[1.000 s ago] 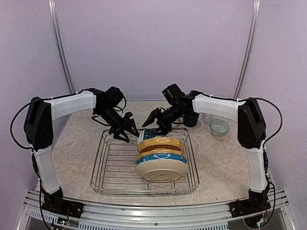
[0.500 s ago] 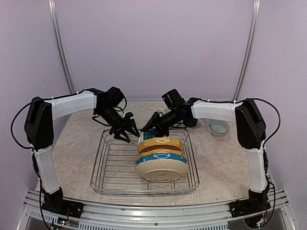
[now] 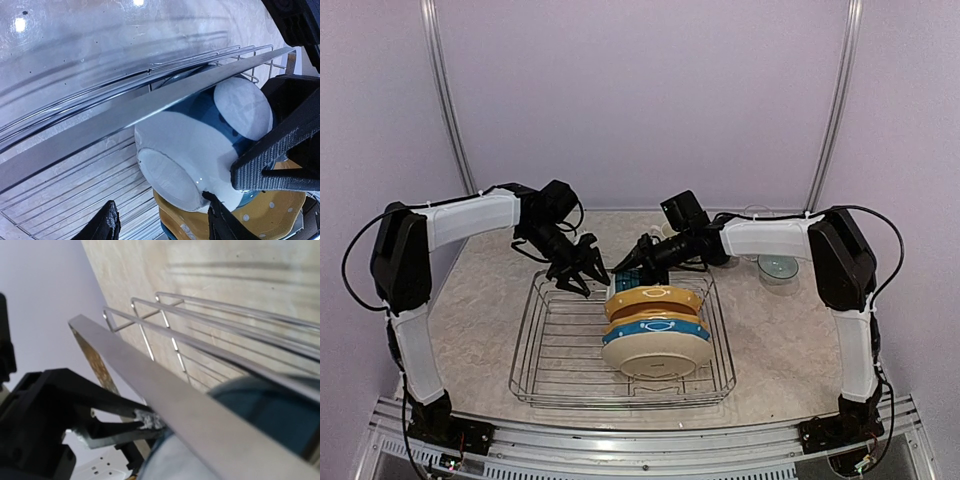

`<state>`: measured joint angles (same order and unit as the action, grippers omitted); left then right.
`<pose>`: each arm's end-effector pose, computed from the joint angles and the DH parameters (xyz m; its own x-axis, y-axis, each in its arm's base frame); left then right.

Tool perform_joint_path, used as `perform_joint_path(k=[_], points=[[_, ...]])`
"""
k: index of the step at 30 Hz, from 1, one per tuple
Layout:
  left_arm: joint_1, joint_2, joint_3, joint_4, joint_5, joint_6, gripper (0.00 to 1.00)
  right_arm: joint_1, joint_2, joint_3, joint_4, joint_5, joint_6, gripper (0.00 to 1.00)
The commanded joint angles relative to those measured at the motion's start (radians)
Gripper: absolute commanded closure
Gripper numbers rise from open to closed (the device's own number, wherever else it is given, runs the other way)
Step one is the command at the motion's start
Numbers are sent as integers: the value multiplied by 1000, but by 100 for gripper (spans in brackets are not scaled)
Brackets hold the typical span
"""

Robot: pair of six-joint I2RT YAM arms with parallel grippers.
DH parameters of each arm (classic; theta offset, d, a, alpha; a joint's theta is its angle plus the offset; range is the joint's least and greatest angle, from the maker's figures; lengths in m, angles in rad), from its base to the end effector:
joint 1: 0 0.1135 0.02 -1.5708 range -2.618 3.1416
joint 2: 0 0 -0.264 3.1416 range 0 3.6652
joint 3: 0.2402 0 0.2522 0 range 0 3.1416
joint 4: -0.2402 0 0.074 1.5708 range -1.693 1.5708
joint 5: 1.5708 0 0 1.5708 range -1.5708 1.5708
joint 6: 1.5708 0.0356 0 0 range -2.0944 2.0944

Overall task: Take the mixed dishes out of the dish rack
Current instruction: Grab the bowl from the dish rack.

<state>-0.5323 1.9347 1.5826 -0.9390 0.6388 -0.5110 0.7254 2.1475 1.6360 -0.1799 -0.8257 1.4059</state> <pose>0.3278 -0.2177 0.2335 -0.9910 0.1281 0.0395 0.0741 0.7691 -0.6349 0.3437 0.3397 0.2046 -0.9400 0.0605 0.3358 0.3272 0.4389 0.8368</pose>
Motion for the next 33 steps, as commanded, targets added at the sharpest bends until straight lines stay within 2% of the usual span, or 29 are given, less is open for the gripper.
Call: perform_joint_path(k=[1, 3, 12, 16, 33], points=[[0, -36, 0, -10, -27, 14, 42, 8, -36, -10, 166, -31, 74, 97], [10, -49, -5, -19, -29, 14, 41, 7, -40, -21, 223, -33, 109, 100], [14, -104, -32, -37, -46, 4, 41, 9, -51, -31, 327, -37, 178, 100], [14, -105, -43, -43, -62, 1, 41, 10, -50, -62, 424, -27, 228, 100], [31, -193, -77, -61, -106, -29, 38, 24, 5, 63, 530, -34, 275, 100]])
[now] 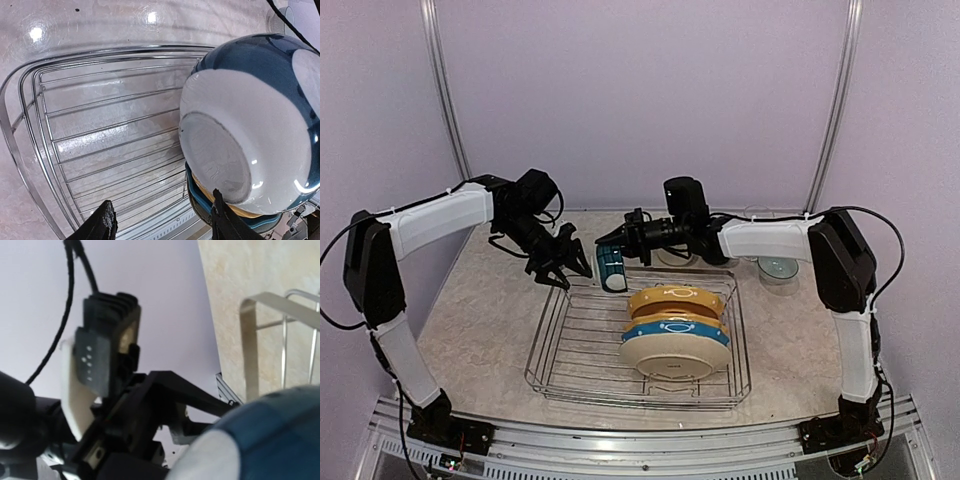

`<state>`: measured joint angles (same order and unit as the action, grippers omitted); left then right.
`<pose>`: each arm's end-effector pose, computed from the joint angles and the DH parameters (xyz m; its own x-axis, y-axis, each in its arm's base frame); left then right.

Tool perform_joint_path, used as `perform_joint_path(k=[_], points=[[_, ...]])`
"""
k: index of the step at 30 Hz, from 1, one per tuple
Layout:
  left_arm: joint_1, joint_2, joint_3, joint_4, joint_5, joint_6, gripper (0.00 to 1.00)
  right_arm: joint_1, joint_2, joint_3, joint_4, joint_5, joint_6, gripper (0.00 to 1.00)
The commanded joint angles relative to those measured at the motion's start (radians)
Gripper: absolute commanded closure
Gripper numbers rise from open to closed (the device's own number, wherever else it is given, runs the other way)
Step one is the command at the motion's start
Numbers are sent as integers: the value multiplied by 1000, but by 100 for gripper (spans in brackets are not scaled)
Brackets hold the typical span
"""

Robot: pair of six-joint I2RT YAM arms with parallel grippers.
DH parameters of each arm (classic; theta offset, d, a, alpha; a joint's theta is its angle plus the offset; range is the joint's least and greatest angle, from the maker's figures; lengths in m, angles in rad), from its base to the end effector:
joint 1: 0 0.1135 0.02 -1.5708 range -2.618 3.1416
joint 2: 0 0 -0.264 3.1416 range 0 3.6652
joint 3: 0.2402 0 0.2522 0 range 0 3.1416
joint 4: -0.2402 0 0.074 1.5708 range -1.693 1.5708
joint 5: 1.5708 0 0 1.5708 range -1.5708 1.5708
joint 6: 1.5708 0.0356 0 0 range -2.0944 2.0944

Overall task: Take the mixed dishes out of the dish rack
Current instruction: Grab the bowl from the dish rack, then place the bowl in the bowl.

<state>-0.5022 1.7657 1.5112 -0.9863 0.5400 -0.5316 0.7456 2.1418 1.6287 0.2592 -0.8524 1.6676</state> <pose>0.3043 -0.1880 0.2700 -0.9981 0.0521 -0.0328 0.0614 0.8098 -0.5835 0.3491 0.3588 0.2432 -0.9595 0.0057 0.2818 0.2786 0.1706 0.9451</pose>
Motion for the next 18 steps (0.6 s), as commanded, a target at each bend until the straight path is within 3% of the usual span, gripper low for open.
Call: perform_joint_path(k=[1, 12, 18], points=[[2, -25, -3, -16, -10, -8, 38, 3, 14, 85, 84, -11, 4, 100], [26, -51, 38, -53, -74, -30, 35, -54, -24, 279, -183, -20, -260, 100], [50, -81, 80, -52, -100, -57, 30, -107, -108, 293, -347, -4, -438, 100]])
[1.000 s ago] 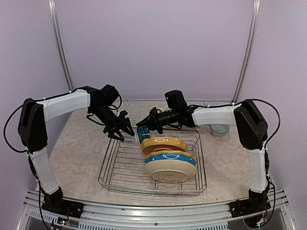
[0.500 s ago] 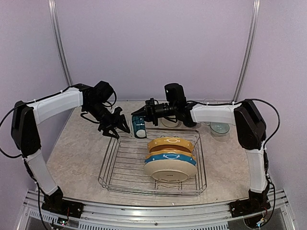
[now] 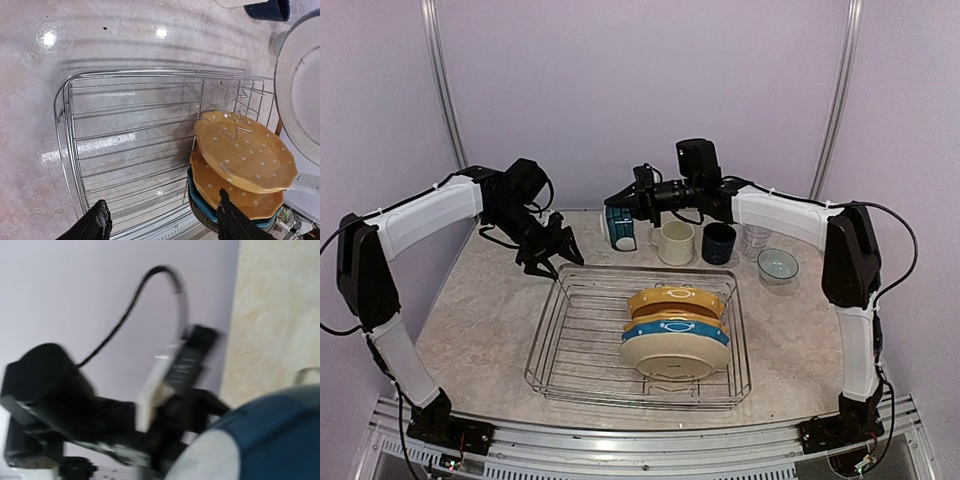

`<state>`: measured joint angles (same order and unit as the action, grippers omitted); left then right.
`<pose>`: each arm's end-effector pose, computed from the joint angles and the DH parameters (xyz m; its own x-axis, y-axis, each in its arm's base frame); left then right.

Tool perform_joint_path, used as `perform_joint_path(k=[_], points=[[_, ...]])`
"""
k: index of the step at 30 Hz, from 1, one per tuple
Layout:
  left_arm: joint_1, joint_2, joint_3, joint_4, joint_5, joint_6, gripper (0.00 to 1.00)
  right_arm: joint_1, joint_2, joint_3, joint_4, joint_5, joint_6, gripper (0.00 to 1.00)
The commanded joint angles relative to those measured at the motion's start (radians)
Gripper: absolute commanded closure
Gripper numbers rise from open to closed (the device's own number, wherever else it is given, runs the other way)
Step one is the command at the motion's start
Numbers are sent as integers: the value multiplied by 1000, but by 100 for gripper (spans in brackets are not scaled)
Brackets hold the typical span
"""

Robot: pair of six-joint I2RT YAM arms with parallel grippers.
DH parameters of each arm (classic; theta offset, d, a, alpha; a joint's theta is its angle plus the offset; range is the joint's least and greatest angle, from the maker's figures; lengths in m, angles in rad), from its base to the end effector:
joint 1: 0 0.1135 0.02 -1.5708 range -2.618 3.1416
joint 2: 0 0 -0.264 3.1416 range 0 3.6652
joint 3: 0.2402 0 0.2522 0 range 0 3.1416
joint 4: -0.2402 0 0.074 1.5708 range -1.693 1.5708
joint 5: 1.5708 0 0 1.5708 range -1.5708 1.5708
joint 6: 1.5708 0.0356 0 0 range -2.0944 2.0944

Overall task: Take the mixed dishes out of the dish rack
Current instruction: Place the bowl in the bowl.

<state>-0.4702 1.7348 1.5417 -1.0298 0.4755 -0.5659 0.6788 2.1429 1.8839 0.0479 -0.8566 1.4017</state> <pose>0.3056 -0.1736 0.2865 -0.9980 -0.0275 -0.0570 0.0081 0.8377 -0.5461 0.3802 0.3413 0.3103 -0.9997 0.0231 -0.0085 -0.0052 0.1374 0.9905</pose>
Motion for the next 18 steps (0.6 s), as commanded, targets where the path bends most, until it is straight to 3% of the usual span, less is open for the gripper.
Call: perform_joint_path(k=[1, 8, 13, 18], points=[[21, -52, 58, -9, -43, -28, 30, -51, -126, 47, -192, 15, -228, 100], [48, -74, 122, 32, -65, -78, 21, -145, -260, 95, -716, 238, -605, 100], [54, -46, 211, 35, -76, -100, 14, -203, -345, 112, -1032, 552, -825, 100], [56, -12, 270, 23, -91, -102, 8, -259, -430, 20, -1172, 765, -900, 100]])
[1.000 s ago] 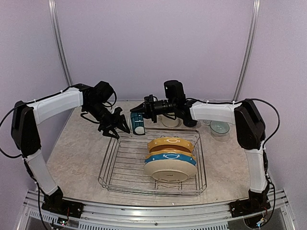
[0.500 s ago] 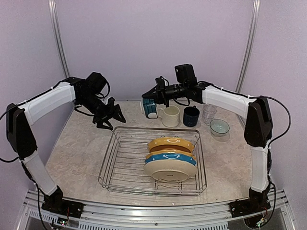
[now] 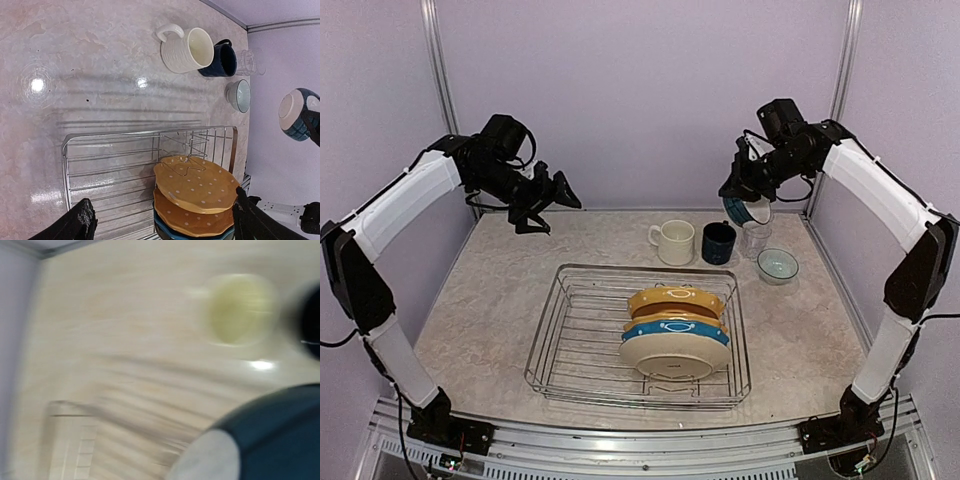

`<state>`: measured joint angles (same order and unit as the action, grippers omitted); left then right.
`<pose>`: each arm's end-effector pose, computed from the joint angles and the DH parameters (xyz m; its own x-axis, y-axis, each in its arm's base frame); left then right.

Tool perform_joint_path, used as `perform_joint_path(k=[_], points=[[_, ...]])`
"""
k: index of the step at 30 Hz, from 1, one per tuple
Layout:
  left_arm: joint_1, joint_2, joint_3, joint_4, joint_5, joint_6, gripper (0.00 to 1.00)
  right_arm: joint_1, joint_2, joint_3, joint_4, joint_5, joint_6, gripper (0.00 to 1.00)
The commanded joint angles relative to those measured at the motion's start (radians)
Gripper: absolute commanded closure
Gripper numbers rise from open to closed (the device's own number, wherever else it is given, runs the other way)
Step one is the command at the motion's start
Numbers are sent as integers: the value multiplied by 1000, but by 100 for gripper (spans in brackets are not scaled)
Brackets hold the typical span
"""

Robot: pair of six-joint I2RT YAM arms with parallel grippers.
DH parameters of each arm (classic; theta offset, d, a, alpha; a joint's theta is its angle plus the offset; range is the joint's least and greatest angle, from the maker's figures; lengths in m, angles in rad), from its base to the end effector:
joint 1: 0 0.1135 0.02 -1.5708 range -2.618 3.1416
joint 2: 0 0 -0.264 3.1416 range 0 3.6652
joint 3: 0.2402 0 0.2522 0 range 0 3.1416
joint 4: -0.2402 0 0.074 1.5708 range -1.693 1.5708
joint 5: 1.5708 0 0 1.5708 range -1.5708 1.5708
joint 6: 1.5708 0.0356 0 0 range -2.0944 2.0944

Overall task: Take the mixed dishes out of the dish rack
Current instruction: Place the bowl in the bowl.

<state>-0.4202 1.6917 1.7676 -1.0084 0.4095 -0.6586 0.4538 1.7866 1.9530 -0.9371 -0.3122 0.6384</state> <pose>0.3184 -0.1578 0.3683 -0.9415 -0.1942 -0.2755 0.0185 0.7863 -0.6175 0.3417 0.1789 0.3960 -0.8694 0.2069 -0.4486 -0.1209 0.7913 0.5994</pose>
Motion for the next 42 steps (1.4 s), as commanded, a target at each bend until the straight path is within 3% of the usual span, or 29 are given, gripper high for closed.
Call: perform_joint_path(k=[1, 5, 13, 17, 25, 42], points=[[5, 34, 52, -1, -26, -8, 7, -49, -89, -84, -189, 235, -143, 100], [10, 62, 109, -32, -30, 1, 1, -104, -152, -234, -143, 264, -153, 100], [24, 126, 257, -106, -84, 41, 1, -219, -190, -480, 65, 280, -126, 100], [35, 160, 341, -137, -106, 68, 1, -251, -178, -543, 187, 267, -212, 100], [61, 240, 453, -169, -99, 77, 1, -270, -61, -474, 224, 305, -390, 100], [83, 310, 517, -201, -65, 60, 1, -276, 50, -451, 261, 279, -411, 100]])
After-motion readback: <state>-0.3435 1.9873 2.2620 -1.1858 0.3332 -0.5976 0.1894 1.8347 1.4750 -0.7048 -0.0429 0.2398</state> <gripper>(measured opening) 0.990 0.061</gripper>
